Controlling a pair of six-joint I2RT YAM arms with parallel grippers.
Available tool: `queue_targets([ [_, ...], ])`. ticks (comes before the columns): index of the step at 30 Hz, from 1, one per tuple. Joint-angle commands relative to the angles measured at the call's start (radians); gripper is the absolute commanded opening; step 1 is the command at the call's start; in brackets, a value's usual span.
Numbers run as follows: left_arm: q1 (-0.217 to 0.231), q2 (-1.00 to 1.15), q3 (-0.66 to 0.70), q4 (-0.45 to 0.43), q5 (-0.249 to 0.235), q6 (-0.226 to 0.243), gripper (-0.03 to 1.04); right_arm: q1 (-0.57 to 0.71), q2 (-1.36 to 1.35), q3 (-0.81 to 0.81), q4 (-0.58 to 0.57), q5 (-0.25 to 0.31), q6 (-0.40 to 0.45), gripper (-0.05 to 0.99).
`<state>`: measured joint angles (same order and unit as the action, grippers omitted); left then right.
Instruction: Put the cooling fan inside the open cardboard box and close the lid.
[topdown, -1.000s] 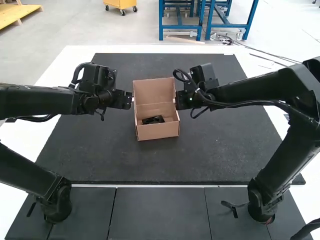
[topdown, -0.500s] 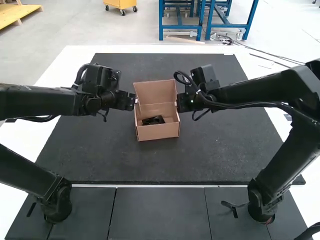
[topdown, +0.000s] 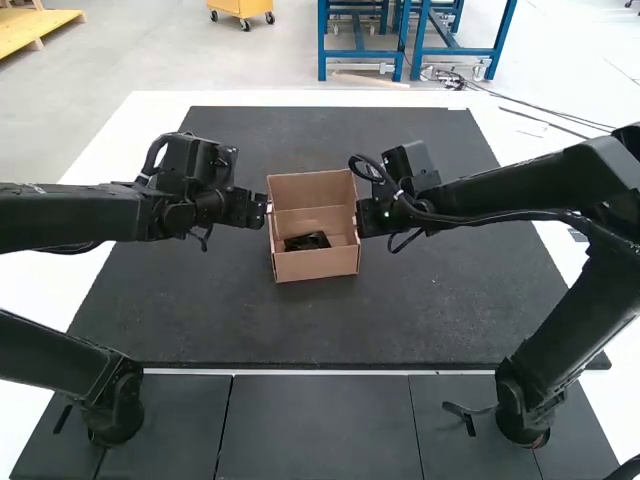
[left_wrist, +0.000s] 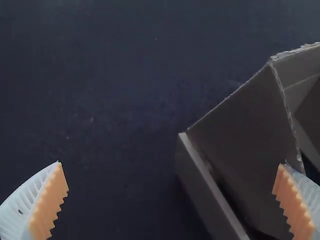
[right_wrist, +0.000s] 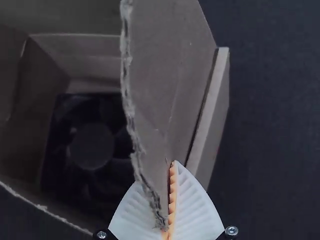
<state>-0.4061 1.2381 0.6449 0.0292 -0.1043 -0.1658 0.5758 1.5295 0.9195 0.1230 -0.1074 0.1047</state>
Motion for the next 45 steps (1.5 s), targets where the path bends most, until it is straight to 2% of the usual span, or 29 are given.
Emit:
queue_targets([
  [1,-0.008,-0.029,-0.017,0.011,0.011,-0.001,0.97,0.018,-0.035,-0.034,0.015,0.000,0.006,-0.02],
  [24,-0.023,-0.060,-0.056,0.011,0.023,0.000,0.97,0.022,-0.005,-0.082,0.066,-0.015,0.004,-0.02],
  [36,-0.019,-0.143,-0.070,-0.048,0.023,0.011,0.97,0.047,0.026,-0.073,0.064,-0.020,0.001,-0.02],
  [37,-0.016,-0.150,-0.068,-0.054,0.023,0.011,0.97,0.047,0.026,-0.068,0.063,-0.017,0.004,0.04],
  [41,-0.007,-0.177,-0.068,-0.071,0.023,0.012,0.97,0.044,0.024,-0.039,0.020,0.002,0.009,0.44],
  [45,0.015,-0.186,-0.065,-0.068,0.023,0.020,0.97,0.042,0.018,-0.010,-0.036,0.006,0.009,0.68],
])
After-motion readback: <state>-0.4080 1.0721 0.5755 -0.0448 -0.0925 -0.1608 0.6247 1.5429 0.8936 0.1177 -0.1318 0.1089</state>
